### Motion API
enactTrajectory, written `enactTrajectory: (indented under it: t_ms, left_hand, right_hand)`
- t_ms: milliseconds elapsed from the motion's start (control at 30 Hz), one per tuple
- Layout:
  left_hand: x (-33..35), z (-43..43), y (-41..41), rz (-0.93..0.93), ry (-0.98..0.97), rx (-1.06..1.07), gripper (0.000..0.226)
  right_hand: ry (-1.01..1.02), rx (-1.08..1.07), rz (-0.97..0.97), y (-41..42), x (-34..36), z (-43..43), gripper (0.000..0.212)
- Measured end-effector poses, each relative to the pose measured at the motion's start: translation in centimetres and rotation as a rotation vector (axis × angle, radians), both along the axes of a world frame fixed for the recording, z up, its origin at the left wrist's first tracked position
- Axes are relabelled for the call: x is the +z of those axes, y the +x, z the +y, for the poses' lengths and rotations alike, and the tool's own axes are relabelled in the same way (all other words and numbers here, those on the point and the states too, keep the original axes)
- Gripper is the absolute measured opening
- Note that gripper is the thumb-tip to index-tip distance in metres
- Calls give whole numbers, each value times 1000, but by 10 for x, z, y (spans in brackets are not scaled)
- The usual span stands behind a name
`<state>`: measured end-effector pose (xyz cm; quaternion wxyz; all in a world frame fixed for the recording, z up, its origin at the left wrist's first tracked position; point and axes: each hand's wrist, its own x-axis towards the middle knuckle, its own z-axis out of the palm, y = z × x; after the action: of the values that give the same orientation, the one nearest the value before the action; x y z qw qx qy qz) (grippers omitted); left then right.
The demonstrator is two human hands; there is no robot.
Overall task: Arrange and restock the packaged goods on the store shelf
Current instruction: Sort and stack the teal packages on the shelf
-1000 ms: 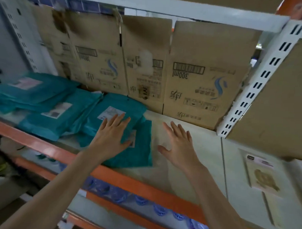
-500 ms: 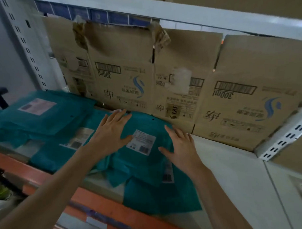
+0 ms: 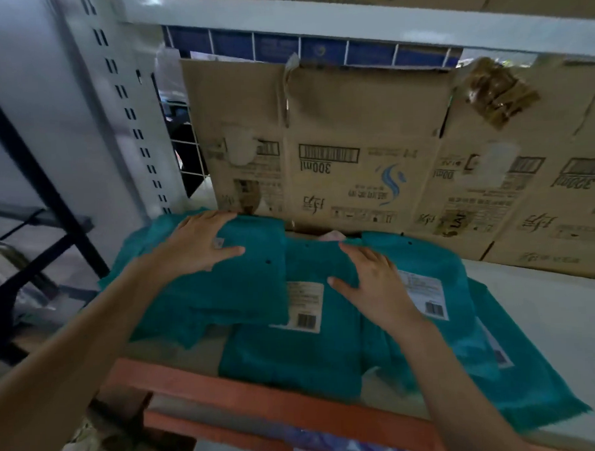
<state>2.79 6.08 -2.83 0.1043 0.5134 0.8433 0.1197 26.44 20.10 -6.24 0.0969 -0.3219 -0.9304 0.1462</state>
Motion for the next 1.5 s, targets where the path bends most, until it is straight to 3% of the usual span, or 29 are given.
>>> enactTrajectory:
  t_ms: [67,200,433,600,733,900,1067,1200,1267,1367,1500]
  left_hand:
    - [-2,-2,-23,-47,-104,-21,81]
    - [-1,4,-48,-153,-253,-72,136]
    - [-4,28,-72,-157,-410,-109,146]
    - [-3,48,-77,-130,-418,-102,134]
    - [-7,49,-85,-224,-354,-61,72]
    - [-10,39,-100,-275,-302,-79,42]
    - [-4,21,-115,-388,-209,-95,40]
    - [4,3,-125,-476,-140,-105,74]
    - [5,-2,-126,-507,-112,-109,60]
    - [6,-7,-129,-569,-87,-96,44]
    - [14,-19,-136,-609,-63,-147,70]
  right_hand:
    - [-18,-5,-6,-13,0,-7,66]
    - [-17,1,-32,-31,-1,-7,64]
    - [-35,17,16,-54,-8,8,60]
    - [-45,33,-29,-65,-12,22,64]
    - [-38,40,-17,-75,-11,29,64]
    - [-16,31,-4,-89,-11,22,61]
    - [-20,-15,-144,-107,-7,14,60]
    - [-195,-52,-179,-125,-2,6,62]
    - [-257,-77,-172,-134,-4,4,69]
    - [-397,-161,5,-143,-7,1,71]
    - [-503,-254,257,-148,-5,-5,53]
